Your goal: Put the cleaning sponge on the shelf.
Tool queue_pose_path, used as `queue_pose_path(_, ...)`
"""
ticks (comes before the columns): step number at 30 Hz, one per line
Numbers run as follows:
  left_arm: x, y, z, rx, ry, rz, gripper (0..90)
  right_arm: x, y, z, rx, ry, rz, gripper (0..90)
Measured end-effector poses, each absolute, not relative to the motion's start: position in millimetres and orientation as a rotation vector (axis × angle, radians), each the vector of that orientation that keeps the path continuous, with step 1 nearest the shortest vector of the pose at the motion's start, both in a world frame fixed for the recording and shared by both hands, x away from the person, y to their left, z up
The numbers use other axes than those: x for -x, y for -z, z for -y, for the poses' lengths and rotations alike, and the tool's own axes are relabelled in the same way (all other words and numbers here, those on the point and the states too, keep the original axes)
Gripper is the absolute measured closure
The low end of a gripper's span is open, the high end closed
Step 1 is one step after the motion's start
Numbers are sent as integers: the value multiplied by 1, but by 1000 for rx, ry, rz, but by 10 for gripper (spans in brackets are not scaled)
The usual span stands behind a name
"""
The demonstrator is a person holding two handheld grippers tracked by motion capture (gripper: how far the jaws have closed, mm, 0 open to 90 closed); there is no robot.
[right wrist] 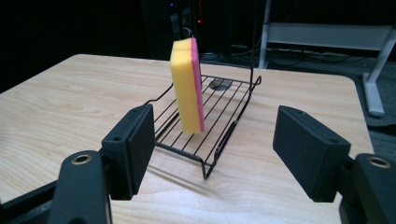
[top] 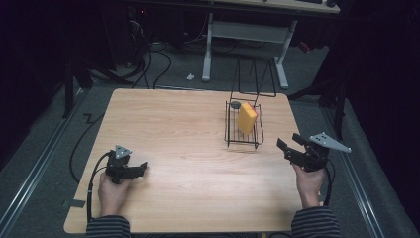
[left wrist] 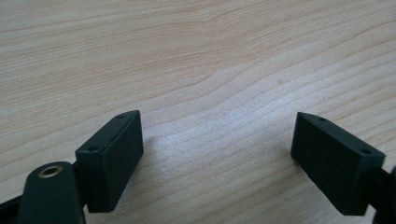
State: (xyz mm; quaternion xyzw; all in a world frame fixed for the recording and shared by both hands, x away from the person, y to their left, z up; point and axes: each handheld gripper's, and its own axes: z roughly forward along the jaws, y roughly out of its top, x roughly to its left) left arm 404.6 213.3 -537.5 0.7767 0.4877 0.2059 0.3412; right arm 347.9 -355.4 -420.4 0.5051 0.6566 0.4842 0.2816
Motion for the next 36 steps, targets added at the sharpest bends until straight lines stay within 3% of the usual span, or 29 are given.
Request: queue_pose_path(36,-405,537,-213,-2020,-535,-1269,174,-342,471,351,-1417,-1273,-1778,303)
